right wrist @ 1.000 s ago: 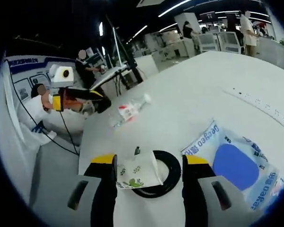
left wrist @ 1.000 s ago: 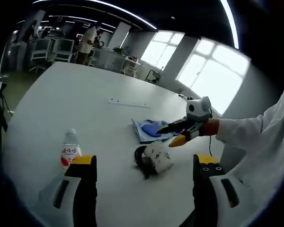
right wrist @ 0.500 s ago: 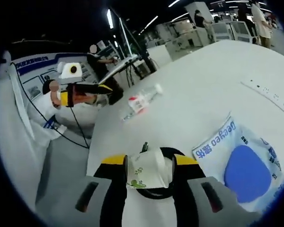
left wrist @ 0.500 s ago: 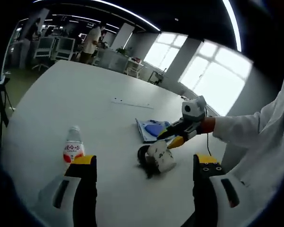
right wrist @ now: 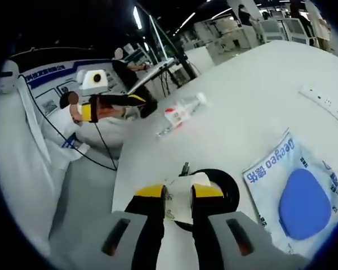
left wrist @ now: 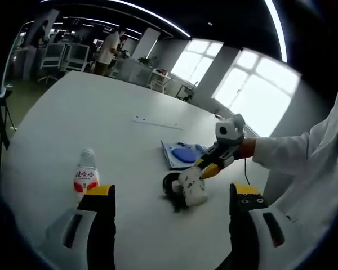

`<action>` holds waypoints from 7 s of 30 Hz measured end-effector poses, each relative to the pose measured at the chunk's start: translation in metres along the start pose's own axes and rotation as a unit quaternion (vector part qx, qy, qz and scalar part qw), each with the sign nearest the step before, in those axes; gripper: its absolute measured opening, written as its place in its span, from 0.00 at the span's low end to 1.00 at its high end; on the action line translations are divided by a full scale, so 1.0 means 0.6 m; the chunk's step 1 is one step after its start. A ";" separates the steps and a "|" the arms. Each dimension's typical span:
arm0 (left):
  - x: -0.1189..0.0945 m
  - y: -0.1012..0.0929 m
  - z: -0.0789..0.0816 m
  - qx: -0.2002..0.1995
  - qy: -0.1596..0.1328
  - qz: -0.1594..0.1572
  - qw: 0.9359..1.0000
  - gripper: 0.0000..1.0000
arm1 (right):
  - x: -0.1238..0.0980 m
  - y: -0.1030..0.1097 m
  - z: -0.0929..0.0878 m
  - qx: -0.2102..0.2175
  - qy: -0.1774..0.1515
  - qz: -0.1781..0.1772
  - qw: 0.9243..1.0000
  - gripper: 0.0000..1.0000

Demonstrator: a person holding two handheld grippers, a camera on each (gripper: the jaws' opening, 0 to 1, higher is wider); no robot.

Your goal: Arrange the tabletop items into an orderly group along one side of the table until the central work area is clear of visible clutter.

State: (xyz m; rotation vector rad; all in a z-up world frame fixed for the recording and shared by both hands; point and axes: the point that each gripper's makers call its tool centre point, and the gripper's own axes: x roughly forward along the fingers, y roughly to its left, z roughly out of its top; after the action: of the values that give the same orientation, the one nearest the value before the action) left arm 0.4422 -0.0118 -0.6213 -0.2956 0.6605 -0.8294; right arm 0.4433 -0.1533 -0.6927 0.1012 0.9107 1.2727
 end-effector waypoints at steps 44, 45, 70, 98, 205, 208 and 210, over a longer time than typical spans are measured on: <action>-0.019 -0.014 0.003 0.009 -0.013 -0.011 1.000 0.84 | -0.055 0.066 0.111 -0.017 -0.121 -0.018 0.992 0.00; -0.019 -0.015 0.003 0.009 -0.013 -0.011 1.000 0.84 | -0.057 0.064 0.117 -0.021 -0.126 -0.025 0.992 0.00; -0.034 -0.011 0.001 0.001 -0.030 -0.007 1.000 0.85 | -0.035 -0.008 0.185 -0.168 -0.012 -0.153 0.974 0.00; -0.034 0.010 -0.018 -0.013 -0.024 0.001 1.000 0.84 | 0.052 -0.081 0.103 -0.355 0.229 -0.150 0.894 0.00; 0.078 -0.091 0.016 0.095 0.058 -0.084 0.990 0.84 | -0.133 -0.024 0.011 0.005 -0.180 -0.361 0.915 0.58; 0.088 -0.091 0.010 0.101 0.068 -0.084 0.989 0.84 | -0.129 -0.027 -0.009 0.022 -0.179 -0.368 0.912 0.61; 0.095 -0.090 0.007 0.100 0.071 -0.086 0.989 0.84 | -0.122 -0.026 -0.020 0.032 -0.179 -0.364 0.913 0.59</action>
State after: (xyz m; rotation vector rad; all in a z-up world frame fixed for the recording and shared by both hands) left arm 0.4416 -0.0904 -0.6158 -0.1122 0.6850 -1.0822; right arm 0.4475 -0.2256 -0.6700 0.0361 0.5803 0.5007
